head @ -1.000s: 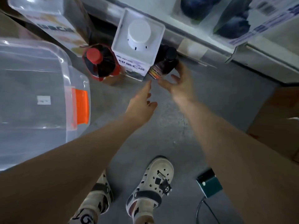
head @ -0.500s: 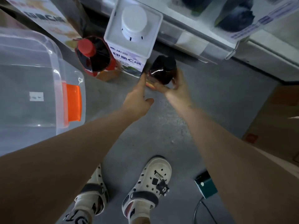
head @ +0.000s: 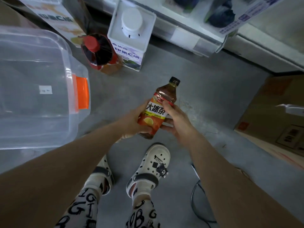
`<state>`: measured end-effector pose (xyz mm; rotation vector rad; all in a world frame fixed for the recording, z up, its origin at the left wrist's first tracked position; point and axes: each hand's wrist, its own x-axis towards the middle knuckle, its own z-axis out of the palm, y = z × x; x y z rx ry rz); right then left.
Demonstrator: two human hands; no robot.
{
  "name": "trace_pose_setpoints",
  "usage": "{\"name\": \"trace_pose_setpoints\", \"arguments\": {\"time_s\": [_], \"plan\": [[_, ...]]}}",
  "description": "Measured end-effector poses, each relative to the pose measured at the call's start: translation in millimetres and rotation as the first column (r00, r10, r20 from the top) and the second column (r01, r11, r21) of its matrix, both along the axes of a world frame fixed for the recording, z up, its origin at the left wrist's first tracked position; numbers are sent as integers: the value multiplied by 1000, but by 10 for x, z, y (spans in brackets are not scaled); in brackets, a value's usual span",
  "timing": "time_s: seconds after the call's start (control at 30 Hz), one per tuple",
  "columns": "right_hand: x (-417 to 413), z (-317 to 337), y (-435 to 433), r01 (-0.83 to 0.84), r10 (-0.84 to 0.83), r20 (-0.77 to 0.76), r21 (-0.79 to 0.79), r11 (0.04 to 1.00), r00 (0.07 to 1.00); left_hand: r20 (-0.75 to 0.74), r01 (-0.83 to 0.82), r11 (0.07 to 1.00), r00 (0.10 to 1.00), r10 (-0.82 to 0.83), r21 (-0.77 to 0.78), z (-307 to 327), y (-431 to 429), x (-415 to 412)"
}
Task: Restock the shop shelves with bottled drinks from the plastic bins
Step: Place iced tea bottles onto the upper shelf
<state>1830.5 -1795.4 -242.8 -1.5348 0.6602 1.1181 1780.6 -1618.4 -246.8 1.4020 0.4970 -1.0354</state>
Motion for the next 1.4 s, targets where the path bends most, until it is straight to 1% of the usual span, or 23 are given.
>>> {"name": "trace_pose_setpoints", "arguments": {"time_s": [0.1, 0.23, 0.33, 0.47, 0.63, 0.83, 1.0, 1.2, 1.4], "plan": [[-119, 330, 19, 2, -2, -24, 10, 1000, 1000, 22, 28, 999, 999, -29, 45, 342, 60, -98], [-240, 779, 107, 46, -45, -25, 4, 999, 999, 95, 6, 998, 995, -12, 69, 842, 112, -202], [-294, 1203, 157, 66, -66, -27, 18, 998, 997, 142, 43, 992, 988, -60, 120, 1245, 155, -271], [-327, 1887, 190, 73, -73, 3, 29, 997, 997, 168, 53, 994, 983, -68, 95, 1886, 227, -328], [-336, 2943, 213, 42, -43, 22, 45, 998, 999, 234, 100, 988, 964, -125, 118, 2879, 245, -295], [-321, 4184, 184, -1, -4, 123, 42, 999, 992, 296, 160, 982, 937, -183, 101, 4108, 263, -254], [-295, 5139, 143, -41, 34, 222, 28, 999, 974, 329, 205, 968, 913, -242, 144, 5021, 298, -181], [-213, 5998, 116, -13, 3, 330, 29, 999, 944, 436, 209, 974, 872, -224, 84, 5812, 308, -57], [-137, 6709, 113, 43, -64, 461, 55, 998, 885, 553, 228, 963, 789, -268, 141, 6505, 342, 165]]}}
